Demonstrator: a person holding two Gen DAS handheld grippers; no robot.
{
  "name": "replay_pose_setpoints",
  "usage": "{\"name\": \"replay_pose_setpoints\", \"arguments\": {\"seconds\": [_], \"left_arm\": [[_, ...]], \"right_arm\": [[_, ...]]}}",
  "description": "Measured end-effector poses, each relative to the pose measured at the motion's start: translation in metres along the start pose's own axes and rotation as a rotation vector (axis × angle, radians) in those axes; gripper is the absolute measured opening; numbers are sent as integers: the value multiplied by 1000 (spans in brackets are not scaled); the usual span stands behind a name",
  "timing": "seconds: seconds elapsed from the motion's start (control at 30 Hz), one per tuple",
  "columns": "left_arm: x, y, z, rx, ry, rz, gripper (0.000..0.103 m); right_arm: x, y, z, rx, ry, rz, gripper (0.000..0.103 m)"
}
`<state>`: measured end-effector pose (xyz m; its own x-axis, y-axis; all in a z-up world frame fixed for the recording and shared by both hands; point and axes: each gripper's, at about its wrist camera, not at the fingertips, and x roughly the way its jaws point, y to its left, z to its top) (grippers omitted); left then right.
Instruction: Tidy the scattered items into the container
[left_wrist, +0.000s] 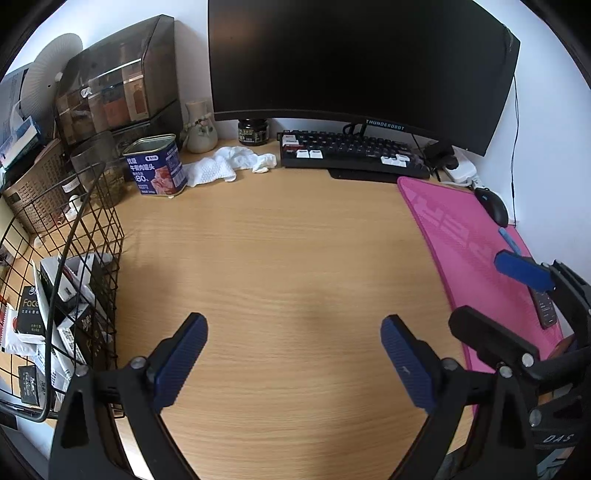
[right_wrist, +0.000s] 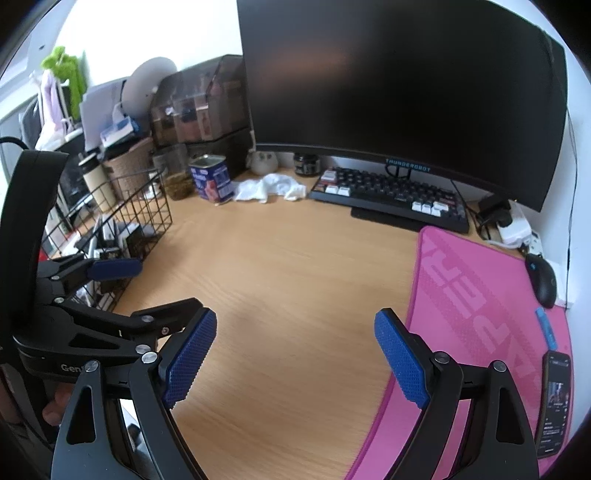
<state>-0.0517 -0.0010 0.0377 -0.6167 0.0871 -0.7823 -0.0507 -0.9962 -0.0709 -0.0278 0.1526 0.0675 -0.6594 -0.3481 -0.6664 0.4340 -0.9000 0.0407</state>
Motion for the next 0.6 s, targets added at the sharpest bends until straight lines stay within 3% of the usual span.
{"name": "replay_pose_setpoints", "arguments": {"seconds": [0.6], "left_arm": [[7,4,-3,-11,23,-4,95]], "right_arm": [[2,5,1,-20,1,-7,88]]}}
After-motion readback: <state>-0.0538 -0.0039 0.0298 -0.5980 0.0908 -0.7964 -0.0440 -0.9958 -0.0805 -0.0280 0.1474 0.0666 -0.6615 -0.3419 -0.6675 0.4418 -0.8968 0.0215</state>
